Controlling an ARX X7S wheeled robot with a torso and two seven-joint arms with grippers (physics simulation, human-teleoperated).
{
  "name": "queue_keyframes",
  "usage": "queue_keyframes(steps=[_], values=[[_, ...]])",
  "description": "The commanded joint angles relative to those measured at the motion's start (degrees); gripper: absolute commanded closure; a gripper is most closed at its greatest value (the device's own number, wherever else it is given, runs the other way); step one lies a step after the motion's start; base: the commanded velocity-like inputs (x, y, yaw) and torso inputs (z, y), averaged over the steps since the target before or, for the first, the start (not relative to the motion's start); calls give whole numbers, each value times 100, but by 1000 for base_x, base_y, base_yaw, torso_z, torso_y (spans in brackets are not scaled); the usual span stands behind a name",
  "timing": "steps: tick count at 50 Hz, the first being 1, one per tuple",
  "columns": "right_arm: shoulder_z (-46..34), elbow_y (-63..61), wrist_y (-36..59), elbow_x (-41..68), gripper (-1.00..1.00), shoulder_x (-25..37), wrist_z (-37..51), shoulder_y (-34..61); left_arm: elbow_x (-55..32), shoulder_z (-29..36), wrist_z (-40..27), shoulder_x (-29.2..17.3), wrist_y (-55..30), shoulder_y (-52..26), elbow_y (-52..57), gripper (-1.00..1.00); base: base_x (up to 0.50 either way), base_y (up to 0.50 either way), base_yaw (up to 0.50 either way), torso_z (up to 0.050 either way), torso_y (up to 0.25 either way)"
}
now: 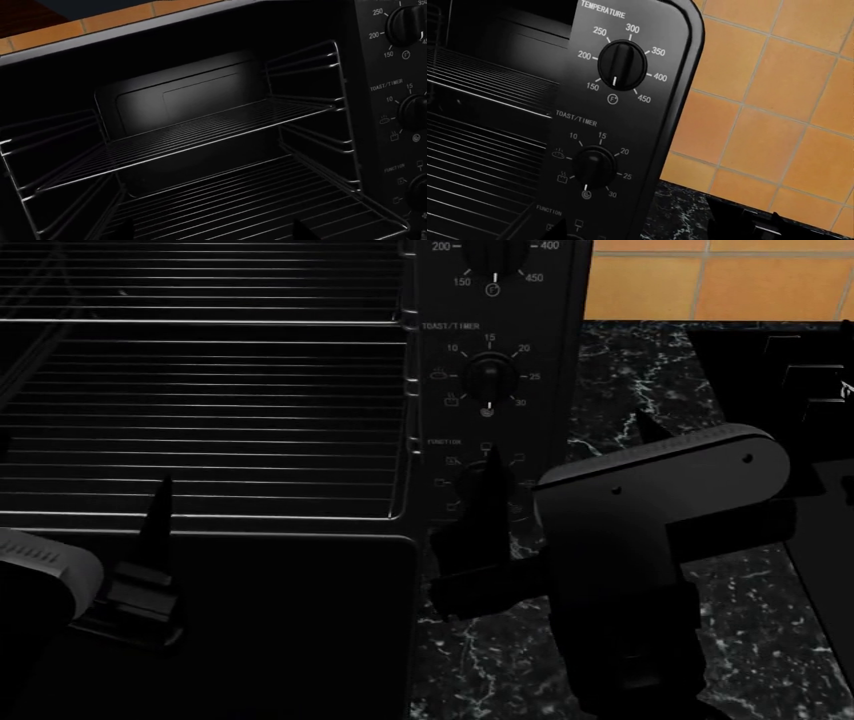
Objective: Fully slide the toaster oven bottom rack0 out.
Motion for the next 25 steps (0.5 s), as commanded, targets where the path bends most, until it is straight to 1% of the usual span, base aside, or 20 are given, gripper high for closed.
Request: queue_keyframes(steps=[1, 5, 7, 8, 9, 10, 12, 13, 15, 16, 17, 18, 20, 21, 22, 23, 24, 25], values=[[57, 29, -42, 17, -100, -14, -9, -3, 112, 213, -51, -37, -213, -124, -3, -100, 0, 0, 0, 0, 0], [70, 10, -11, 30, -100, -5, -6, 4, 104, 195, -46, -26, -378, -196, 69, -100, 0, 0, 0, 0, 0], [73, -17, 18, 38, -100, 8, -13, 8, 150, 363, -46, -114, -570, -312, 74, -100, 0, 0, 0, 0, 0], [74, -41, 35, 42, -100, 14, -17, 10, 245, 698, -44, -323, -857, -516, 98, -100, 0, 0, 0, 0, 0], [72, -40, 40, 44, -100, 16, -16, 12, 296, 863, -49, -426, -1010, -629, 123, -100, 0, 0, 0, 0, 0], [67, -38, 52, 50, -100, 19, -19, 15, 422, 1244, -83, -674, -1298, -910, 244, -100, 0, 0, 0, 0, 0], [43, -19, 76, 53, -100, 30, -21, 24, 470, 1935, 16, -1022, -2040, -1578, 483, -100, 0, 0, 0, 0, 0], [46, -21, 79, 59, -100, 30, -22, 25, 467, 2077, 36, -1084, -2162, -1702, 491, -100, 0, 0, 0, 0, 0], [44, -33, 103, 71, -100, 19, -21, 27, 462, 2614, 145, -1372, -2559, -2175, 418, -100, 0, 0, 0, 0, 0], [33, -51, 120, 71, -100, 23, -21, 26, 640, 2902, 357, -1541, -2572, -2360, 312, -100, 0, 0, 0, 0, 0], [26, -57, 132, 68, -100, 29, -16, 30, 972, 3169, 683, -1622, -2572, -2463, 266, -100, 0, 0, 0, 0, 0], [42, -72, 147, 75, -100, 32, -21, 39, 1562, 3398, 1302, -1615, -2573, -2545, 196, -100, 0, 0, 0, 0, 0], [38, -81, 186, 69, -100, 28, -6, 61, 3281, 4341, 3021, -1551, -2572, -2840, -187, -100, 0, 0, 0, 0, 0], [37, -82, 191, 71, -100, 26, -1, 65, 4140, 4512, 3880, -1409, -2570, -2866, -352, -100, 0, 0, 0, 0, 0], [27, -79, 202, 65, -100, 23, 11, 75, 4999, 4800, 4740, -1440, -2564, -3023, -525, -100, 0, 0, 0, 0, 0], [30, -43, 206, 36, -100, 33, 47, 102, 5859, 5659, 5599, -2061, -2304, -3693, -1023, -100, 0, 0, 0, 0, 0], [37, -46, 207, 38, -100, 36, 50, 100, 6032, 6029, 5826, -2060, -2370, -3752, -1048, -100, 0, 0, 0, 0, 0], [38, -48, 206, 37, -100, 38, 56, 99, 6077, 6078, 5872, -2076, -2348, -3762, -1068, -100, 0, 0, 0, 0, 0]])
